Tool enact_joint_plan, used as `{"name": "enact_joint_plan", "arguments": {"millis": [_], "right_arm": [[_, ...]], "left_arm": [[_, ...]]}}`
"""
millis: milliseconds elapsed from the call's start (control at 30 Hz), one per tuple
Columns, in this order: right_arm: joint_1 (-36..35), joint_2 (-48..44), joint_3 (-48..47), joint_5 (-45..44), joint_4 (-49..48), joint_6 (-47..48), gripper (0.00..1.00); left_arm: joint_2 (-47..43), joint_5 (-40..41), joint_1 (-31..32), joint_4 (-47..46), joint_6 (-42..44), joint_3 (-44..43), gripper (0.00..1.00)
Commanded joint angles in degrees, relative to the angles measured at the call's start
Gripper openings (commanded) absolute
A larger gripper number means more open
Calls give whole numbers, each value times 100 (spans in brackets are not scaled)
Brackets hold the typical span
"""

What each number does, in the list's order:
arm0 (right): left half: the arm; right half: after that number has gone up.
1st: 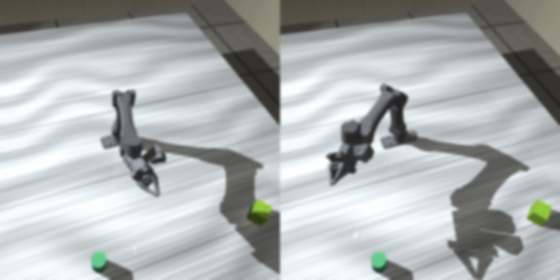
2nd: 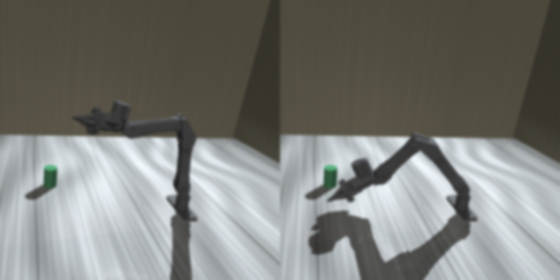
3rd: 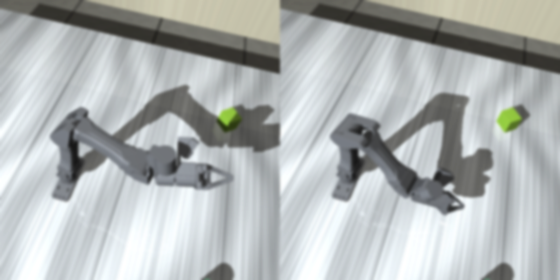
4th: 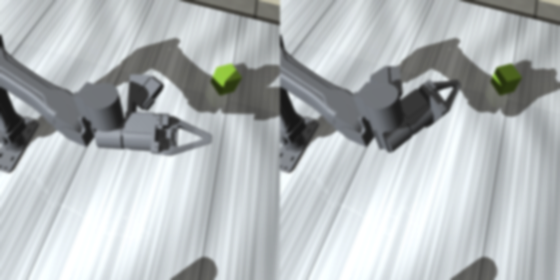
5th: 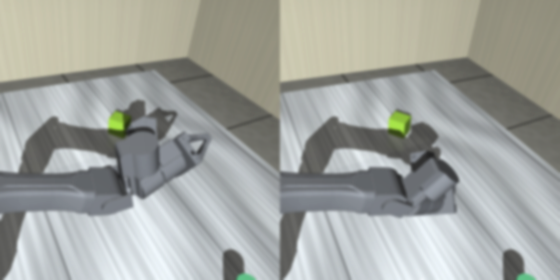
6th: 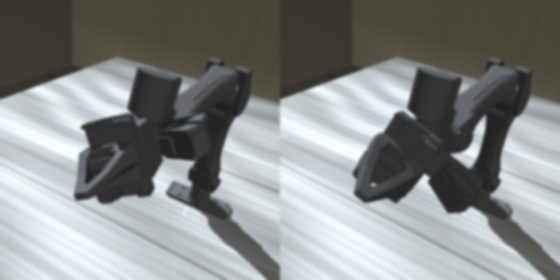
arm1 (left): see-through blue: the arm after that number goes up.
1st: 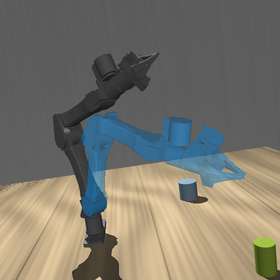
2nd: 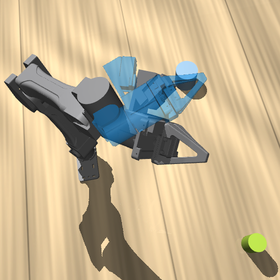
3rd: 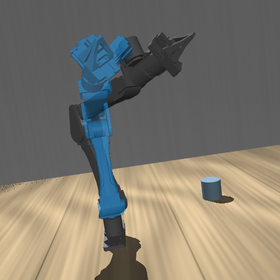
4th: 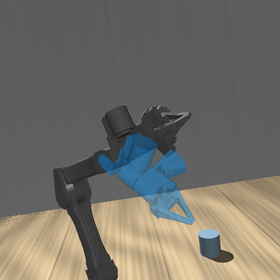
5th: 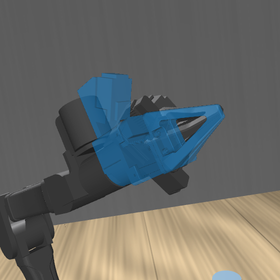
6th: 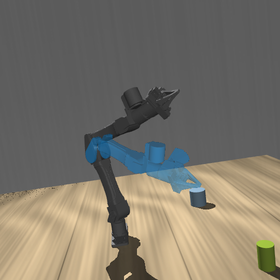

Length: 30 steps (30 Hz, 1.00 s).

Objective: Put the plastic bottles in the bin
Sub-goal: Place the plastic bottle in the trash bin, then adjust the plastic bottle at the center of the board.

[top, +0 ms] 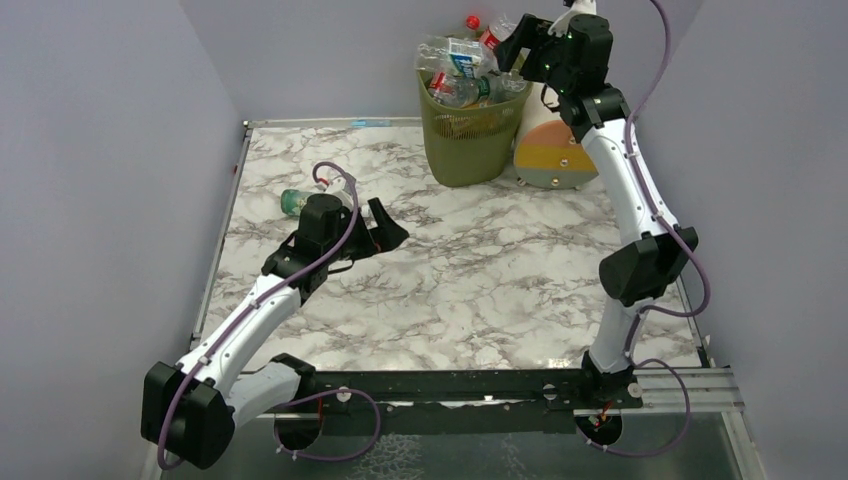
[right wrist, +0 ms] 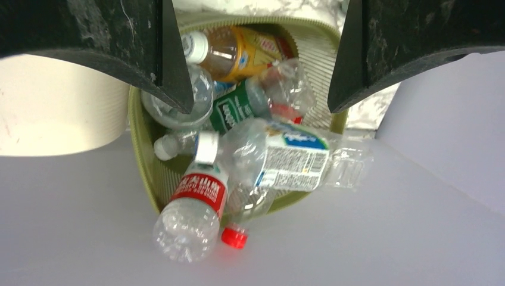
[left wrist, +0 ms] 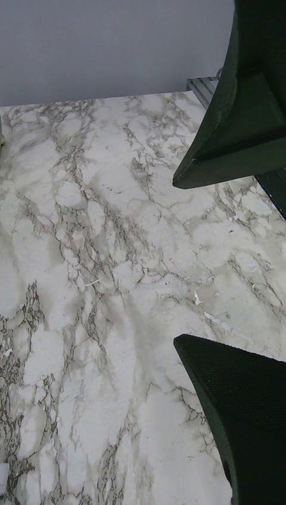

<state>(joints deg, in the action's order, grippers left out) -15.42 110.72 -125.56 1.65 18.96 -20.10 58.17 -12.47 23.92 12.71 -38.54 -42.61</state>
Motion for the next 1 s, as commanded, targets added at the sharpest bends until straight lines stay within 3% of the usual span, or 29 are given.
{"name": "enact_joint_plan", "arguments": {"millis": [0, 533, 967], "right_arm": [[-22, -544, 456, 583, -124, -32, 87], [-22, -1710, 2210, 1122, -154, -141, 88], [-22, -2597, 3613, 1671, -428, -418, 89]], "left_arm": [[260, 98, -119, 31, 118, -364, 99], [816, 873, -1242, 321, -211, -617, 99], [1599, 1193, -2014, 277, -1047, -706, 99]]}}
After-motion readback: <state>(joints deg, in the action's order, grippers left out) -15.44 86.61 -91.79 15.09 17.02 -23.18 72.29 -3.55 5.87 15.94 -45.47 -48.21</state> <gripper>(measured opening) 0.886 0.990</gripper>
